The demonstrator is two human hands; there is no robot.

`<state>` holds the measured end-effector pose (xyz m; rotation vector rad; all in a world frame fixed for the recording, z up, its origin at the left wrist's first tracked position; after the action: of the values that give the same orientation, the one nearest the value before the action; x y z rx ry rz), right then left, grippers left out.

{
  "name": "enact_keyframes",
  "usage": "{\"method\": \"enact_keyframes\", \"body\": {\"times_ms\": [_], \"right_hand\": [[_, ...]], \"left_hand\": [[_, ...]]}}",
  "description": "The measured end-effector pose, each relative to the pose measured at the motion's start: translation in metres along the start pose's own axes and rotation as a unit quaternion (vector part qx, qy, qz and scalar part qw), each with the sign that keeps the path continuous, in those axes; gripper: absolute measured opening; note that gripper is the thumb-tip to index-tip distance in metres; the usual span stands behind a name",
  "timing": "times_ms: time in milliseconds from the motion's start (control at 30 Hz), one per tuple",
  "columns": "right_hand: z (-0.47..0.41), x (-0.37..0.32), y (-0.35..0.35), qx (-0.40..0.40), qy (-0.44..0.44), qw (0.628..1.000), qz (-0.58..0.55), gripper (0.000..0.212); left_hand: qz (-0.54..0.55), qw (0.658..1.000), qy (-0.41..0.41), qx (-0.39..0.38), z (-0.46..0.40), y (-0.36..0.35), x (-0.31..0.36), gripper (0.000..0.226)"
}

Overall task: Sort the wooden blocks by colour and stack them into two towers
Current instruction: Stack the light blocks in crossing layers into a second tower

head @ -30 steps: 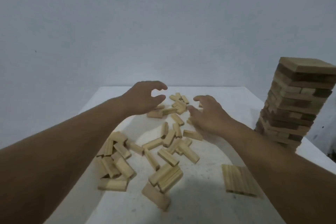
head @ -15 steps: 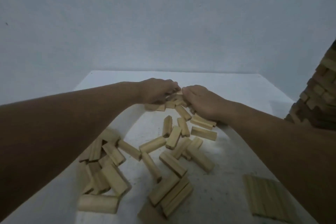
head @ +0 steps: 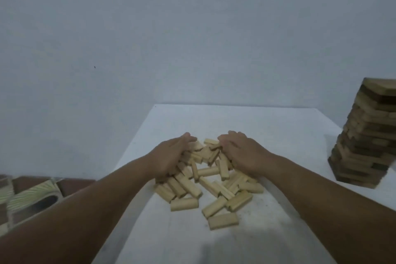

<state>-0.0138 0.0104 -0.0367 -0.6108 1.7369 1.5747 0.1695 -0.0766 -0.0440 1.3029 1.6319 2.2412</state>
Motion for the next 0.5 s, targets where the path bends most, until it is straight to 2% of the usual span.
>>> {"method": "enact_keyframes", "body": {"times_ms": [133,200,333,400,500], "right_hand": [[0.033,0.003,-0.004,-0.013,-0.022,0.999,-0.037,0.042],[0.044,0.000,-0.008,-0.004,-0.024,0.999,-0.040,0.050],[0.056,-0.007,-0.010,-0.002,-0.022,0.998,-0.054,0.050],[0.056,-0.005,-0.006,0.015,-0.017,0.998,-0.057,0.049],[0.048,0.003,-0.001,0.029,-0.032,0.999,-0.030,0.051]], "left_hand": [[-0.049,0.998,-0.001,0.045,0.026,0.001,-0.004,0.054],[-0.036,0.998,-0.005,0.060,0.039,-0.003,0.009,0.050],[0.044,0.994,-0.007,0.104,0.052,-0.009,0.028,0.032],[0.056,0.990,-0.010,0.128,0.051,-0.005,0.029,0.037],[0.005,0.990,0.011,0.142,0.038,0.008,0.023,0.048]]}}
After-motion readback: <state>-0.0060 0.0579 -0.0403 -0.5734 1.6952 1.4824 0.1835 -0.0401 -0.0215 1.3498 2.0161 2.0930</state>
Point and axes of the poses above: each hand's wrist, its own z-axis away from the middle knuckle, its own y-axis out of the back of the hand, x = y × z, the point moved 7 cm from there along -z, towards the middle knuckle, and after that the axes turned 15 degrees about -z, right-handed, at the moved point
